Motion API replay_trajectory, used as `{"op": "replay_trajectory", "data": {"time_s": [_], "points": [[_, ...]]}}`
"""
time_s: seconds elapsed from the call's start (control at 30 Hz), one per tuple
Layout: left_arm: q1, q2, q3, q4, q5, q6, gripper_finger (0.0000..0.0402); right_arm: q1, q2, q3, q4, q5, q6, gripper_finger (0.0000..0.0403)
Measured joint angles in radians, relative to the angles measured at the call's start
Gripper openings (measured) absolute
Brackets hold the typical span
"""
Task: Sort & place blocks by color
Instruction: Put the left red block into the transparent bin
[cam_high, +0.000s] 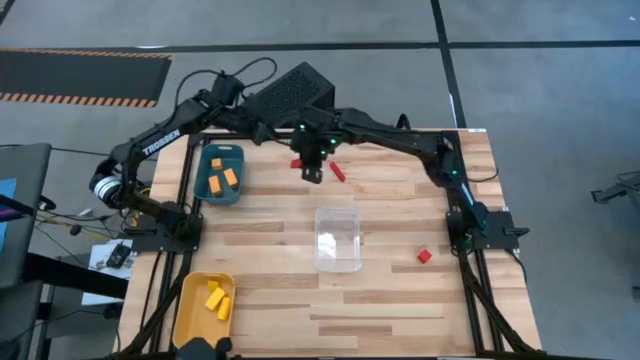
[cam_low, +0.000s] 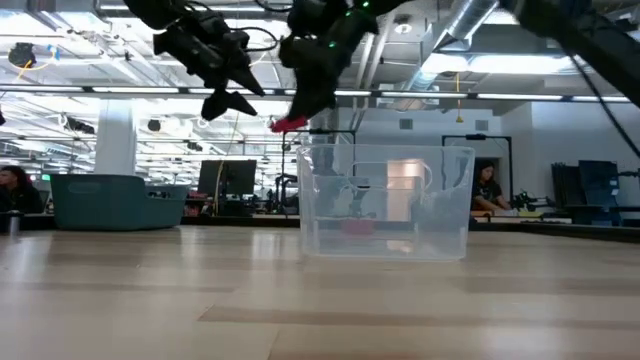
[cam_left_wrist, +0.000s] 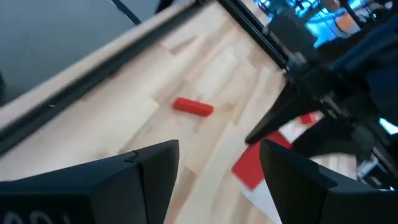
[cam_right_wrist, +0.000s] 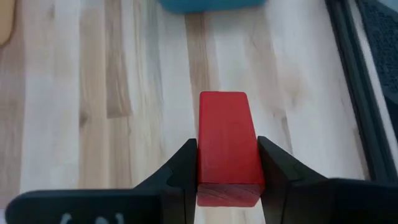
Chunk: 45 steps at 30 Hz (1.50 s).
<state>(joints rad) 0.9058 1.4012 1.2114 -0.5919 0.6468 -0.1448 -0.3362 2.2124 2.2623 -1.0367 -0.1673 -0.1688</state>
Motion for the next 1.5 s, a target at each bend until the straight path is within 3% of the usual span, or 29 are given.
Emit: {"op": "replay_trajectory", "data": {"time_s": [0.17, 0.3, 0.4, 0.5, 0.7, 0.87, 1.23, 1.5], "points": [[-0.033, -0.007, 0.000, 0.002, -0.032, -0.032, 0.0210, 0.002, -0.162, -0.287, 0.080, 0.035, -0.002, 0.0124], [-0.077, -0.015, 0.000, 0.011, -0.067, -0.076, 0.0210, -0.003, -0.372, -0.643, 0.329, 0.042, 0.096, 0.0124], [-0.143, 0.005, 0.000, 0.052, -0.069, -0.142, 0.0209, 0.029, -0.545, -0.849, 0.508, 0.126, 0.150, 0.0124], [-0.232, 0.038, 0.000, 0.162, -0.050, -0.243, 0.0209, 0.093, -0.665, -0.973, 0.573, 0.246, 0.147, 0.0124], [-0.381, 0.110, 0.000, 0.480, 0.012, -0.505, 0.0209, 0.226, -0.778, -1.058, 0.569, 0.490, 0.142, 0.0124], [-0.465, 0.143, 0.000, 0.528, 0.008, -0.642, 0.0209, 0.336, -0.812, -1.058, 0.574, 0.681, 0.138, 0.0124], [-0.586, 0.143, 0.000, 0.610, -0.102, -0.746, 0.0195, 0.461, -0.821, -1.057, 0.710, 0.762, 0.072, 0.0131], [-0.615, 0.143, 0.000, 0.642, -0.104, -0.747, 0.0104, 0.473, -0.818, -1.057, 0.734, 0.799, 0.036, 0.0129]]}}
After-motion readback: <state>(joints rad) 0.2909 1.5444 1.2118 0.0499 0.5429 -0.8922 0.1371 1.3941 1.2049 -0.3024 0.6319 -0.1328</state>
